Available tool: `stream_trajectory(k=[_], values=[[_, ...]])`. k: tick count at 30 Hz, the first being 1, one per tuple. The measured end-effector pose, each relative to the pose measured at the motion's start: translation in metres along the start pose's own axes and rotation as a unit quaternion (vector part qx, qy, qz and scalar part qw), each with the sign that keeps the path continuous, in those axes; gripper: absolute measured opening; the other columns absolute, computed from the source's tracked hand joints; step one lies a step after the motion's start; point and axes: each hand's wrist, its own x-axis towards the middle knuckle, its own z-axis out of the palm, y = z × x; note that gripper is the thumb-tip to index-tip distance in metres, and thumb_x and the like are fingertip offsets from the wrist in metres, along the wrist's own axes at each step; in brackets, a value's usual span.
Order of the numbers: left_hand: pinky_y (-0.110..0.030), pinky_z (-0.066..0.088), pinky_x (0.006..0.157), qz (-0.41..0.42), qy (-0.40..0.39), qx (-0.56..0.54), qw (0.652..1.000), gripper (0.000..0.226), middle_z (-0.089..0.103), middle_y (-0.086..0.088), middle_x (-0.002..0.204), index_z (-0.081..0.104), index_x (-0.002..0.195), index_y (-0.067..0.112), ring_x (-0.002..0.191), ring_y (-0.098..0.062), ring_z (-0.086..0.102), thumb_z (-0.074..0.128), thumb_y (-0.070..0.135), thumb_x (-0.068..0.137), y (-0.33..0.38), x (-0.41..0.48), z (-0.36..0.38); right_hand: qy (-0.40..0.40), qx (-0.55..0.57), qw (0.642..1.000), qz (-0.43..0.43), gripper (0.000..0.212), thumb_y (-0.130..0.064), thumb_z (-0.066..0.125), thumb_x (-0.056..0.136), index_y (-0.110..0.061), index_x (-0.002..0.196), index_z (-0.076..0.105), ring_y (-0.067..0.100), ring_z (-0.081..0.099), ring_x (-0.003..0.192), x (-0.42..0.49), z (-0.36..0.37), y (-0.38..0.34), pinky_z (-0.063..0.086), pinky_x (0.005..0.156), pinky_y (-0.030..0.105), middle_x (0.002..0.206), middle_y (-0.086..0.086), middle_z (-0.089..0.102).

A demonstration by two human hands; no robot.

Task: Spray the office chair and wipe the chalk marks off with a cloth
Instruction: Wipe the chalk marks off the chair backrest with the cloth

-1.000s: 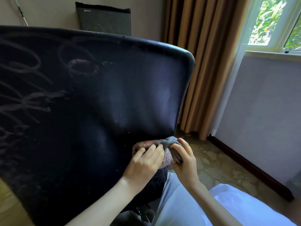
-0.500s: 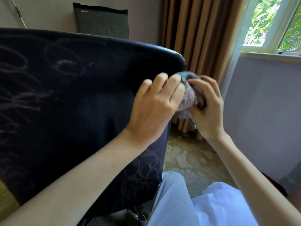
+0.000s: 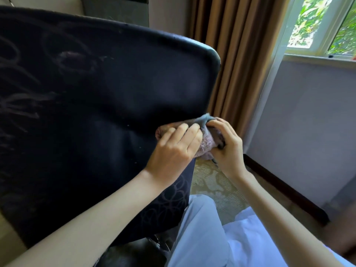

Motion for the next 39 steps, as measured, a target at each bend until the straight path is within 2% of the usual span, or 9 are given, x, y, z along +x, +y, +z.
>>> stream_trajectory(k=[5,10,16,19,24,29,33,37,39], values=[[-0.033,0.053,0.071,0.014,-0.032,-0.006,0.999,0.029,0.067,-0.003,0.110,0.068,0.110,0.010,0.091,-0.021,0.065,0.043,0.002,0.097,0.018,-0.038,0.020,-0.018,-0.004,0.998,0.059,0.061,0.024,0.063,0.058,-0.004,0.112,0.065,0.023,0.056,0.119,-0.043,0.018,0.023,0.048,0.099,0.038,0.120,0.009,0.062],[-0.030,0.049,0.072,0.021,-0.065,-0.006,0.998,0.031,0.067,-0.001,0.106,0.068,0.108,0.013,0.088,-0.019,0.064,0.041,0.004,0.096,0.035,-0.074,0.038,-0.068,-0.003,0.990,0.121,0.080,0.022,0.072,0.045,-0.022,0.111,0.061,0.022,0.059,0.112,-0.078,0.029,0.035,0.048,0.095,0.031,0.118,0.000,0.062],[-0.031,0.043,0.074,0.021,-0.118,-0.011,0.993,0.027,0.065,-0.001,0.105,0.066,0.108,0.013,0.088,-0.019,0.061,0.046,0.008,0.090,0.050,-0.102,0.047,-0.115,-0.016,0.983,0.143,0.081,0.016,0.067,0.038,-0.025,0.107,0.061,0.024,0.058,0.107,-0.102,0.033,0.039,0.048,0.089,0.042,0.116,-0.002,0.061],[-0.030,0.041,0.075,0.008,-0.116,-0.017,0.993,0.023,0.065,-0.001,0.098,0.067,0.099,0.015,0.085,-0.019,0.060,0.047,0.008,0.089,0.052,-0.087,0.036,-0.087,-0.021,0.988,0.127,0.068,0.013,0.060,0.044,-0.014,0.106,0.067,0.026,0.059,0.107,-0.096,0.027,0.030,0.049,0.088,0.047,0.113,0.002,0.063],[-0.033,0.045,0.073,-0.045,-0.016,-0.020,0.999,0.020,0.068,-0.005,0.100,0.069,0.096,0.011,0.088,-0.024,0.064,0.050,0.006,0.094,0.018,-0.008,-0.010,0.020,-0.027,0.999,0.015,0.060,0.026,0.068,0.054,0.001,0.108,0.067,0.028,0.056,0.114,-0.017,-0.002,-0.019,0.046,0.098,0.041,0.113,0.013,0.064],[-0.037,0.051,0.075,-0.052,0.086,0.000,0.995,0.022,0.070,-0.006,0.103,0.071,0.099,0.010,0.091,-0.025,0.066,0.050,0.004,0.095,-0.029,0.070,-0.057,0.098,-0.048,0.988,-0.108,0.036,0.009,0.067,0.078,0.003,0.113,0.065,0.026,0.056,0.115,0.064,-0.031,-0.073,0.045,0.099,0.032,0.116,0.019,0.060],[-0.039,0.051,0.077,-0.054,0.072,-0.019,0.996,0.025,0.068,-0.007,0.107,0.069,0.103,0.008,0.093,-0.027,0.064,0.046,0.002,0.095,-0.034,0.065,-0.055,0.097,-0.064,0.987,-0.109,0.032,0.006,0.066,0.081,0.002,0.113,0.066,0.025,0.055,0.114,0.061,-0.024,-0.075,0.044,0.098,0.026,0.118,0.020,0.056],[-0.039,0.052,0.076,-0.041,0.028,-0.050,0.998,0.026,0.068,-0.009,0.109,0.069,0.105,0.006,0.092,-0.027,0.065,0.047,0.000,0.092,-0.025,0.018,-0.033,0.052,-0.094,0.993,-0.052,0.041,0.011,0.066,0.073,-0.002,0.112,0.067,0.031,0.053,0.117,0.023,-0.006,-0.048,0.046,0.098,0.044,0.123,0.020,0.054],[-0.036,0.051,0.075,-0.036,0.009,-0.052,0.998,0.024,0.068,-0.008,0.110,0.068,0.107,0.007,0.093,-0.025,0.064,0.051,0.001,0.091,-0.018,-0.006,-0.021,0.033,-0.090,0.995,-0.025,0.039,0.005,0.064,0.074,-0.003,0.112,0.068,0.031,0.053,0.118,0.001,0.005,-0.036,0.046,0.097,0.046,0.124,0.019,0.054]])
